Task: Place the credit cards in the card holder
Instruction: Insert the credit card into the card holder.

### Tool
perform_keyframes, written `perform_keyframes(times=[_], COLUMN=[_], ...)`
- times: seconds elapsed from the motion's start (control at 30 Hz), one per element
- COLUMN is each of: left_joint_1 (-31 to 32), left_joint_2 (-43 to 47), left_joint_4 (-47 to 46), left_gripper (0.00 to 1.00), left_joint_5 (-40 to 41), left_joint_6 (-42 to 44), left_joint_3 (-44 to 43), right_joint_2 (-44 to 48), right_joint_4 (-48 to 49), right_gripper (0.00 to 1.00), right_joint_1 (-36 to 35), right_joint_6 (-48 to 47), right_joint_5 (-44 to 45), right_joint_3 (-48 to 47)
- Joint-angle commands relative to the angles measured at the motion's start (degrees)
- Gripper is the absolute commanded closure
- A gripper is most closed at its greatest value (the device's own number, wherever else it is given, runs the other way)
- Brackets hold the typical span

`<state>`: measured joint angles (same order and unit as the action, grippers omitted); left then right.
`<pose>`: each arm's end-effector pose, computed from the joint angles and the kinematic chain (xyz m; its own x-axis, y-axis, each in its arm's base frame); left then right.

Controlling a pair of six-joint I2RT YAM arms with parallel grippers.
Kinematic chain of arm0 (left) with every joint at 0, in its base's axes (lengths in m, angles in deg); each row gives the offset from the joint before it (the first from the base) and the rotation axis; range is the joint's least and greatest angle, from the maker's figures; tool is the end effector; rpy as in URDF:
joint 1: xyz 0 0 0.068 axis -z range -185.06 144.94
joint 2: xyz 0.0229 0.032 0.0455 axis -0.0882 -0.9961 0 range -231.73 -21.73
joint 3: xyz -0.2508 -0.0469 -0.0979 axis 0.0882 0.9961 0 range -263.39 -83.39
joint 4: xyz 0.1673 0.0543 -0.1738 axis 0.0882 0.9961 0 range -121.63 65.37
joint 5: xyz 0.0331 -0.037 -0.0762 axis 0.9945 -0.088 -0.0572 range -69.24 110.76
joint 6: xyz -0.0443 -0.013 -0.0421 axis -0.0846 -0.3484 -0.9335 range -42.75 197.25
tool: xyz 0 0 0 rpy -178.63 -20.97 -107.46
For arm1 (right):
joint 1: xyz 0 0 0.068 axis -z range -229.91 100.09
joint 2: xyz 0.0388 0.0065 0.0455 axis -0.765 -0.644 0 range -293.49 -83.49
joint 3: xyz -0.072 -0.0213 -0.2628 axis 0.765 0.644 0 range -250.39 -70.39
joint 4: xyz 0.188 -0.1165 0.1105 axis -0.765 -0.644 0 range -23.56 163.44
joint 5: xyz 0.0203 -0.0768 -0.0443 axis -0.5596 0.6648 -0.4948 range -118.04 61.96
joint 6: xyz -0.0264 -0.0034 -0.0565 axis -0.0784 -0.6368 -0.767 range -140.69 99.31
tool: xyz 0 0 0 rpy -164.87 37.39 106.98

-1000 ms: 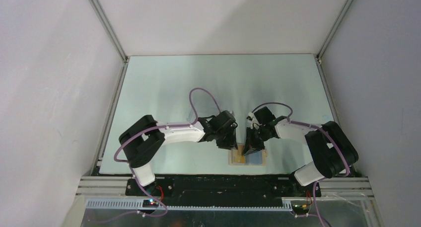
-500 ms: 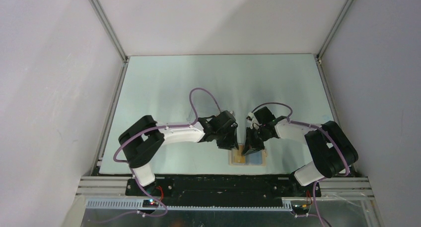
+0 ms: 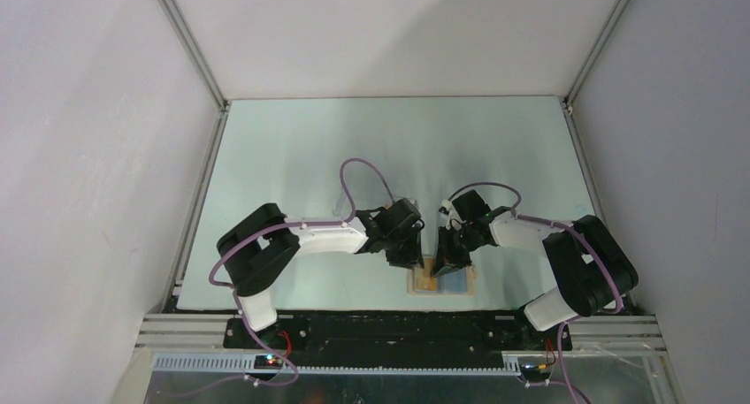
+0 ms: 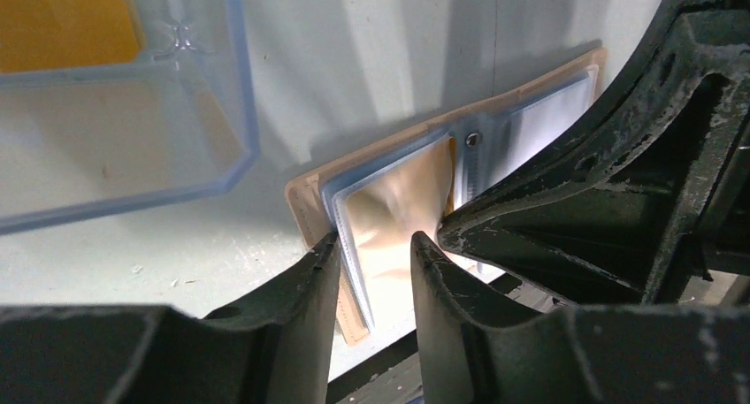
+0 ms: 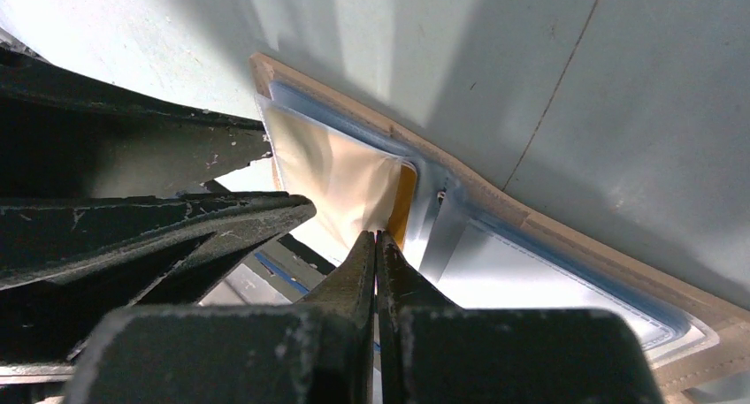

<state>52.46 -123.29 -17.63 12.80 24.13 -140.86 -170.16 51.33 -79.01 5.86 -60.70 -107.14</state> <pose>0.1791 -0.2936 0.1530 -0.9733 0.0537 -0.2232 0.1604 0.8548 -0.4935 0.1918 0.1361 0.1319 -0.9915 -0.1212 -0.0465 -0.1249 0.7924 0.5970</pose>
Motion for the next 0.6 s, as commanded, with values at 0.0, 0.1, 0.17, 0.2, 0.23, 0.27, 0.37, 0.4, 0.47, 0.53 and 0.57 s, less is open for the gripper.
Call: perform_keyframes(times=[0.0,0.1,0.17,0.2,0.23,0.27,0.37,0.4,0.47,0.53,0.57], left_joint_1=[0.6,0.8,0.9,0.9,0.9,0.9,1.0,1.1,1.2,1.3,1.4], left_joint_2=[-1.1,-0.4,0.4,0.7,1.3,1.6,2.9,3.1,3.8,4.1,4.2], left_joint_4=[-1.2,-1.2,-1.1,-1.1,-1.1,-1.1,-1.1,-1.1,-1.1,-1.1,-1.1], left_gripper=[0.59,0.67,0.72,0.74,0.77,0.78,0.81,0.82,0.83,0.83,0.83], left_joint_5=[-0.7,-0.5,-0.4,-0.2,-0.1,0.1,0.5,0.7,0.7,0.6,0.7], left_joint_6=[-0.4,-0.2,-0.1,-0.1,-0.1,-0.1,0.2,0.3,0.2,0.3,0.3], left_joint_3=[-1.4,-1.7,-1.9,-2.0,-2.1,-2.1,-2.3,-2.4,-2.5,-2.8,-2.9], right_joint_2=[-1.2,-1.1,-1.1,-1.1,-1.0,-0.9,-0.6,-0.4,0.0,0.9,1.3], right_joint_4=[0.7,0.7,0.8,0.9,0.9,0.8,0.8,0.9,0.9,0.9,0.9], right_gripper=[1.00,1.00,1.00,1.00,1.00,1.00,1.00,1.00,1.00,1.00,1.00], right_joint_1=[-0.8,-0.8,-0.8,-0.8,-0.8,-0.8,-0.7,-0.8,-0.7,-0.7,-0.6], right_joint_6=[-0.4,-0.4,-0.3,-0.3,-0.3,-0.3,-0.1,-0.1,0.1,0.3,0.6], right_joint_5=[3.0,2.9,2.8,2.8,2.7,2.7,2.4,2.2,1.8,0.9,0.6], right_joint_3=[1.0,1.0,1.0,1.0,1.0,1.0,1.0,1.0,1.0,0.9,0.9])
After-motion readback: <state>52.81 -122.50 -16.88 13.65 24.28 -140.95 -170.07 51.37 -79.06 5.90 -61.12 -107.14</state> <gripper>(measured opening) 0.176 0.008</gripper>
